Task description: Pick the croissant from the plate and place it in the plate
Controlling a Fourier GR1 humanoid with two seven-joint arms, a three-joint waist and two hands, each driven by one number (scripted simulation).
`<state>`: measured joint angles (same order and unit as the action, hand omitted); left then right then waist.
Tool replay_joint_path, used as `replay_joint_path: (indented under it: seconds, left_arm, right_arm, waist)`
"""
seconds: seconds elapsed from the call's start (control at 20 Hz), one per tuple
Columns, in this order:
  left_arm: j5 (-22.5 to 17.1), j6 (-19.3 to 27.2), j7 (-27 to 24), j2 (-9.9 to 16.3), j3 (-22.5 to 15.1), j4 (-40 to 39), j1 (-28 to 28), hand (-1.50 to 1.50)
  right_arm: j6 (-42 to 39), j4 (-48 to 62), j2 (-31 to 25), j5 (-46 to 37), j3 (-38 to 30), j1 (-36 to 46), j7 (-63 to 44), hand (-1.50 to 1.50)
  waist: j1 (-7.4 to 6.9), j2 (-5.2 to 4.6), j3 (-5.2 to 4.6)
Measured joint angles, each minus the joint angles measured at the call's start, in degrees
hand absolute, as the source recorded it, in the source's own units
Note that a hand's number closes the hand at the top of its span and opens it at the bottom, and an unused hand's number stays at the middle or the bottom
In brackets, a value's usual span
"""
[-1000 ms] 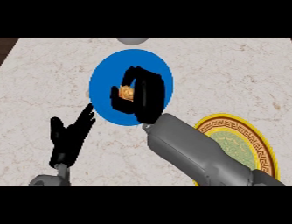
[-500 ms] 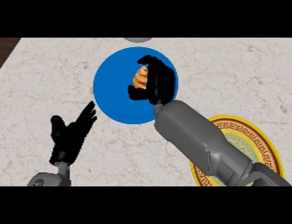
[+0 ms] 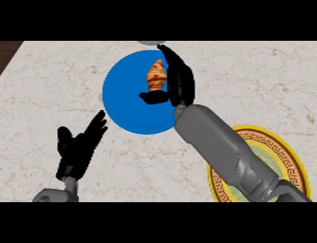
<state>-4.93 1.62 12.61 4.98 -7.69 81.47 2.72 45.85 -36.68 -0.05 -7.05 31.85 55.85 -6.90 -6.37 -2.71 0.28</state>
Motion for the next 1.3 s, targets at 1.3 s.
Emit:
replay_joint_path:
  seconds: [1.3]
  left_arm:
    - [-1.0, 0.3, 0.9, 1.0, 4.2, 0.6, -3.3, 0.0]
  right_arm:
    - [-36.6, 4.6, -7.0, 14.5, -16.8, -14.0, 36.4, -1.5]
  waist:
    - [6.02, 2.66, -0.28]
